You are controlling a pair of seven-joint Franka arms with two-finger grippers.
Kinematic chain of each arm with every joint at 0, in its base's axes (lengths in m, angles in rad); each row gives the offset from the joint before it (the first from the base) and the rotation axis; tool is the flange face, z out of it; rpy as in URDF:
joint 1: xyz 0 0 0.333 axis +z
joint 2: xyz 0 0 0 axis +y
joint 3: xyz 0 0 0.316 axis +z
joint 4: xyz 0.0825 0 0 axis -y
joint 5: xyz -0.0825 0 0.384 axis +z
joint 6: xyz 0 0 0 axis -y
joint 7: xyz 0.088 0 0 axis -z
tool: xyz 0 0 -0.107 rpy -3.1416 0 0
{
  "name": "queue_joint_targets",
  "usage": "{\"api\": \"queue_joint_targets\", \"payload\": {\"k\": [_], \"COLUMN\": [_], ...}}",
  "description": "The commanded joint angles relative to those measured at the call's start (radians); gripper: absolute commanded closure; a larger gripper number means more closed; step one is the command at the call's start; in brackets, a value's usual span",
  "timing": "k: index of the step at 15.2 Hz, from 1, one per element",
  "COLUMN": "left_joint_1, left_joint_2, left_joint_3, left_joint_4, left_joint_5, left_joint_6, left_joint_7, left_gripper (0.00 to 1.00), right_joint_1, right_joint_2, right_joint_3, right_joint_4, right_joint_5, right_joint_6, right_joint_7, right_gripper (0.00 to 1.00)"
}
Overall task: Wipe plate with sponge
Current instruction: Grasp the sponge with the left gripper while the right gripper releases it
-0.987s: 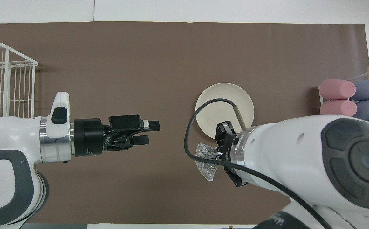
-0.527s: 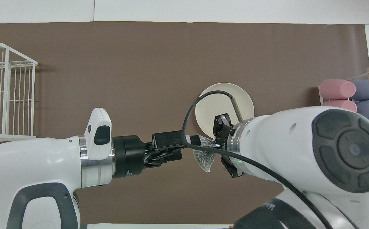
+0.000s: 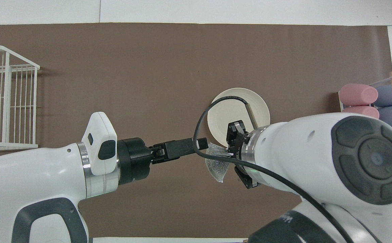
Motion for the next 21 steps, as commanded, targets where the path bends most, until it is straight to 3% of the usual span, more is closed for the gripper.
{"api": "queue_joint_targets", "payload": {"k": [1, 4, 6, 7, 8, 9, 16, 17, 18, 19, 21], "left_joint_1": [-0.051, -0.051, -0.051, -0.051, -0.056, -0.056, -0.047, -0.047, -0.047, -0.045, -0.045], "left_joint_2": [0.004, 0.006, 0.006, 0.004, 0.004, 0.003, 0.0, -0.002, -0.004, -0.004, -0.005], "left_joint_3": [0.001, -0.002, 0.0, -0.002, -0.018, -0.04, -0.04, -0.04, -0.04, -0.038, -0.037], "left_joint_4": [0.011, 0.009, 0.009, 0.009, 0.009, 0.008, 0.002, 0.0, -0.001, -0.001, -0.001], "left_joint_5": [-0.001, -0.003, -0.003, -0.003, -0.003, -0.003, -0.003, -0.003, -0.003, -0.003, -0.003], "left_joint_6": [0.036, 0.038, 0.03, 0.033, 0.038, 0.039, 0.027, 0.027, 0.024, 0.019, 0.01], "left_joint_7": [0.001, -0.002, -0.001, -0.001, -0.016, -0.063, -0.105, -0.105, -0.105, -0.105, -0.105], "left_gripper": [0.1, 0.11, 0.47, 0.57, 0.73, 0.99, 1.0, 1.0, 1.0, 1.0, 1.0], "right_joint_1": [0.0, 0.0, 0.0, 0.0, 0.0, -0.001, -0.001, -0.001, -0.001, -0.001, -0.004], "right_joint_2": [0.004, 0.004, 0.004, 0.004, 0.004, 0.004, 0.004, 0.005, 0.007, 0.005, 0.005], "right_joint_3": [0.005, 0.005, 0.005, 0.005, 0.005, 0.005, 0.005, 0.005, 0.005, 0.005, 0.005], "right_joint_4": [0.007, 0.007, 0.007, 0.007, 0.007, 0.007, 0.009, 0.01, 0.012, 0.01, 0.01], "right_joint_5": [-0.02, -0.02, -0.02, -0.021, -0.026, -0.026, -0.027, -0.027, -0.027, -0.027, -0.027], "right_joint_6": [0.005, 0.005, 0.003, 0.003, 0.002, 0.002, 0.002, 0.002, 0.003, 0.005, 0.005], "right_joint_7": [0.021, 0.019, 0.021, 0.019, 0.019, 0.019, 0.019, 0.019, 0.023, 0.029, 0.02], "right_gripper": [1.0, 1.0, 1.0, 1.0, 1.0, 1.0, 1.0, 0.87, 0.39, 0.0, 0.0]}}
